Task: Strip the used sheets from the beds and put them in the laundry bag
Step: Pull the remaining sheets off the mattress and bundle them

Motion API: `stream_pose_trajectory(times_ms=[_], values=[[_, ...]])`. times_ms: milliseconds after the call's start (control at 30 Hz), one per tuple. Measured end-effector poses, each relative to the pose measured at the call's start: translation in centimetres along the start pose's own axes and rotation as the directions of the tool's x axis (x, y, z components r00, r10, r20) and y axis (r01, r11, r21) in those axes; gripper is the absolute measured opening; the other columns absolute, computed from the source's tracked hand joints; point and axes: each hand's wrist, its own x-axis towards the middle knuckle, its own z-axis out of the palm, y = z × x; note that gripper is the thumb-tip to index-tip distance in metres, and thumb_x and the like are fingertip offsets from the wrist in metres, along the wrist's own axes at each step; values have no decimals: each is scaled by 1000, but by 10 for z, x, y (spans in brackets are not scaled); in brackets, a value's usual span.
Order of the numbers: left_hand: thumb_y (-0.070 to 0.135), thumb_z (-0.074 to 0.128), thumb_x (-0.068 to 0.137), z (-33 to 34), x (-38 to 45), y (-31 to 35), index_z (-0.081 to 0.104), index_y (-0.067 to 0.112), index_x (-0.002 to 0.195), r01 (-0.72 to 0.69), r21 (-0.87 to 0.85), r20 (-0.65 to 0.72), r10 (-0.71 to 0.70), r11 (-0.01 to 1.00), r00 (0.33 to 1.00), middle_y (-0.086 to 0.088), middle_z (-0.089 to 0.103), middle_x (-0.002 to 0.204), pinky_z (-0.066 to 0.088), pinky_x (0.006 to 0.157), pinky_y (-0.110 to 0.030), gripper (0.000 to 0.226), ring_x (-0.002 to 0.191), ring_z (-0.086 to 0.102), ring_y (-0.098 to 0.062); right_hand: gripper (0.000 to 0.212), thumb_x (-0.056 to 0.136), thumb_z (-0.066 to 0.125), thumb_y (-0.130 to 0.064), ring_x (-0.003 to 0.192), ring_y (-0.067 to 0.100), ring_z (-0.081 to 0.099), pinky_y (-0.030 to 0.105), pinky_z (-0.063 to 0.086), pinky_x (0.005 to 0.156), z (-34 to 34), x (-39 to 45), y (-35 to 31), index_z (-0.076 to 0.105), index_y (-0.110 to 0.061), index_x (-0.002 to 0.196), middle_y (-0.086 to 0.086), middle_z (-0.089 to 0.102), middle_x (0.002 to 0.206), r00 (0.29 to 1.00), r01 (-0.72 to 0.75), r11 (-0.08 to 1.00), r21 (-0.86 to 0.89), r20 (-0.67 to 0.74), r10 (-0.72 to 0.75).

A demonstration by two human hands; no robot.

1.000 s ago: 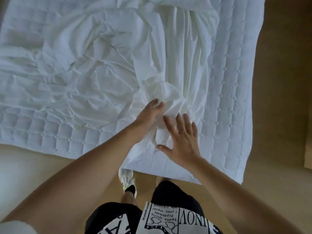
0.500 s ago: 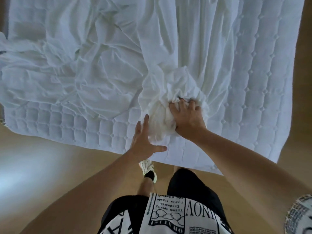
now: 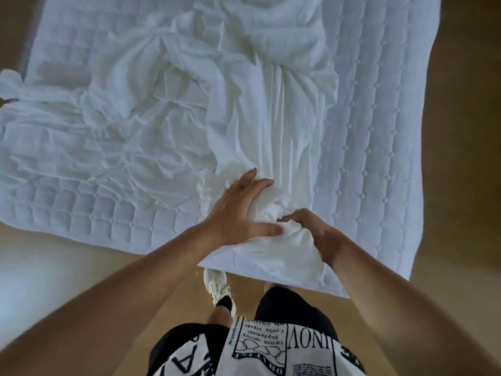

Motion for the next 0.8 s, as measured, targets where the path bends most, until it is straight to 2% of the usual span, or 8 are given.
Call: stream_pose_trajectory(times_ms=[100,200,267,367,500,633,700,800], values=[[81,68,62,-15,20,16,38,30,147,50,-48,-99,-55,998,994,10,28,159,31,119,-41,104,146,34,-18,19,87,64,-19,68,24,66,31,53,63,1,-12,-13,73,-3,89,13,66,77,996,87,989,120,-8,-86],[74,66,80,-16,36,16,29,37,154,69,-51,-188,-78,996,979,11,2,168,24,123,-46,91,153,20,-22,37,103,57,-30,87,28,75,35,62,71,-5,1,-42,69,-3,125,15,76,104,970,229,897,377,-164,-179],[82,67,71,-7,38,12,14,39,161,4,78,-102,4,997,995,8,-9,171,17,127,-48,114,158,3,-22,34,103,61,-31,89,25,77,34,62,69,-14,8,-60,69,-6,125,11,79,108,915,376,799,469,-324,-240],[75,78,65,13,43,2,-11,46,159,-44,323,-8,49,946,999,8,-30,167,14,124,-56,134,157,-20,-27,19,109,52,-27,81,9,76,22,59,66,-21,6,-74,67,-16,111,-3,79,89,819,541,799,263,-380,-429],[59,82,74,12,75,-5,-12,55,155,15,430,-66,14,903,998,12,-26,167,14,122,-65,125,157,-15,-31,67,95,68,-45,135,12,56,31,48,106,-32,15,-47,41,-32,155,-1,52,153,626,542,762,-354,-434,-647],[56,86,70,-2,110,-9,-4,55,157,35,406,1,-39,913,999,13,-14,171,15,123,-64,126,159,-7,-28,94,90,71,-54,158,32,17,45,31,117,-40,24,-5,17,-33,164,9,1,174,387,116,132,-984,-77,-919],[59,90,60,-14,124,-16,2,56,157,30,344,32,-44,939,999,15,-4,171,22,121,-62,131,159,3,-24,108,83,78,-55,159,40,4,59,24,122,-46,37,2,12,-32,164,13,-6,173,485,-48,-144,-988,103,-869],[55,93,57,-33,133,-27,12,58,156,14,221,63,-29,975,998,20,8,169,34,119,-50,127,155,22,-17,132,65,90,-59,156,47,-3,70,14,121,-59,64,-15,9,-31,165,18,-9,171,596,-122,-312,-942,182,-782]])
